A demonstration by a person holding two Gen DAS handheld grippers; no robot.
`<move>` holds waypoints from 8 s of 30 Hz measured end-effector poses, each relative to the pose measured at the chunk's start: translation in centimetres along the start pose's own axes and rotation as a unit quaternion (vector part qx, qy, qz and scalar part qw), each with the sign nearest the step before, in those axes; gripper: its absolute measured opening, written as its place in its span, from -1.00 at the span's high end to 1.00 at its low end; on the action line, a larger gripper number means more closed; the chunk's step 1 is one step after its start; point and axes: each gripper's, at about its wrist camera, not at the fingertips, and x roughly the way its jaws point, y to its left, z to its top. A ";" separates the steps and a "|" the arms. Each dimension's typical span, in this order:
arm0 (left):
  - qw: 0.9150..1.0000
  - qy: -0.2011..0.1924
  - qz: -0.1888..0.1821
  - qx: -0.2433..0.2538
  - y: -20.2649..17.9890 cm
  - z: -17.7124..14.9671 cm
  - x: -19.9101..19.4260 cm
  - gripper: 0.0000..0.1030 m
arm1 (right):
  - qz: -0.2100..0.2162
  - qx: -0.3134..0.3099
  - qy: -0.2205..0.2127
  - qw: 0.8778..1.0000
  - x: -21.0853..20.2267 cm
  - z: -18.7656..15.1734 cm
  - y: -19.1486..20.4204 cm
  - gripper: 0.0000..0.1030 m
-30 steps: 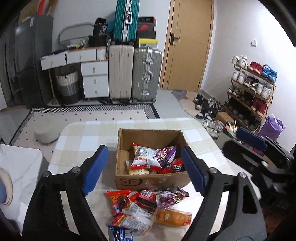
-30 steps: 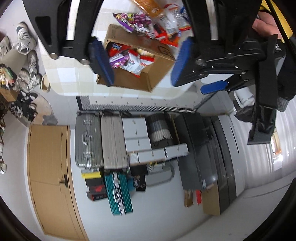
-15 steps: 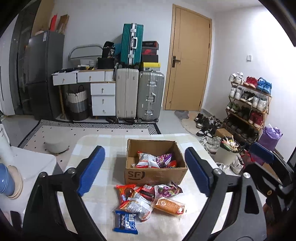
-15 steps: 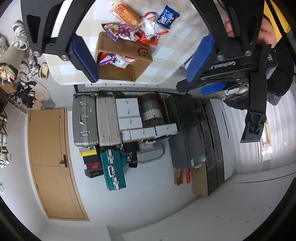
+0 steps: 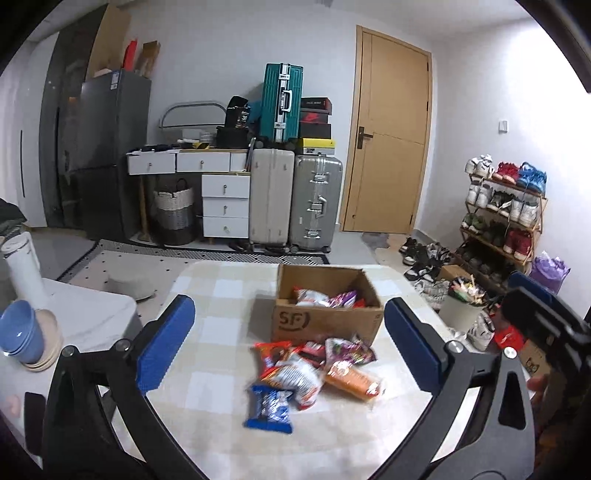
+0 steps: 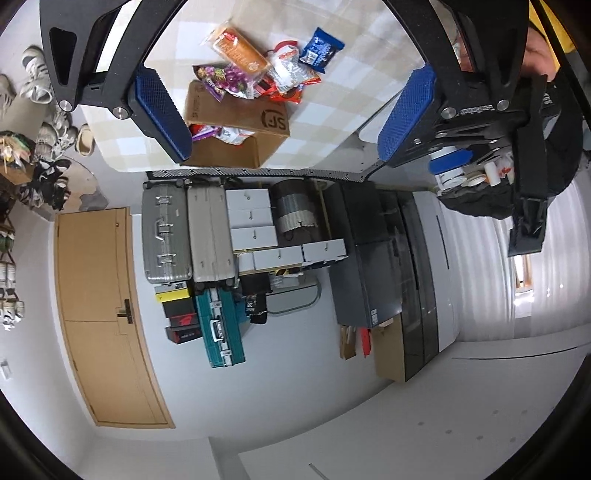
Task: Organize snacks
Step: 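Withdraw both tools from the box toward the remaining snacks, then grasp the blue cookie pack with the left tool while the right tool grasps the orange cake bar, then carry both snacks over the cardboard box and open both tools to drop them, then withdraw both tools from the box back toward the remaining snacks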
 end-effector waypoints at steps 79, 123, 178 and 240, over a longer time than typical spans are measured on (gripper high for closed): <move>0.961 0.274 -0.041 -0.001 5.2 -18.9 29.3 0.19 | 0.015 -0.025 0.270 0.962 22.6 -17.0 -7.7 -0.98; 0.990 0.109 -0.087 0.023 -0.4 -8.2 13.1 0.19 | 0.092 0.070 0.124 0.986 8.3 -8.2 -3.8 0.27; 0.991 0.100 -0.084 0.027 -3.3 8.8 24.9 0.19 | 0.057 0.039 0.079 0.994 18.5 5.8 -9.1 0.27; 0.974 0.223 -0.032 0.007 -3.2 3.7 43.5 -0.12 | -0.010 0.045 0.237 0.970 34.8 -1.8 -14.2 0.23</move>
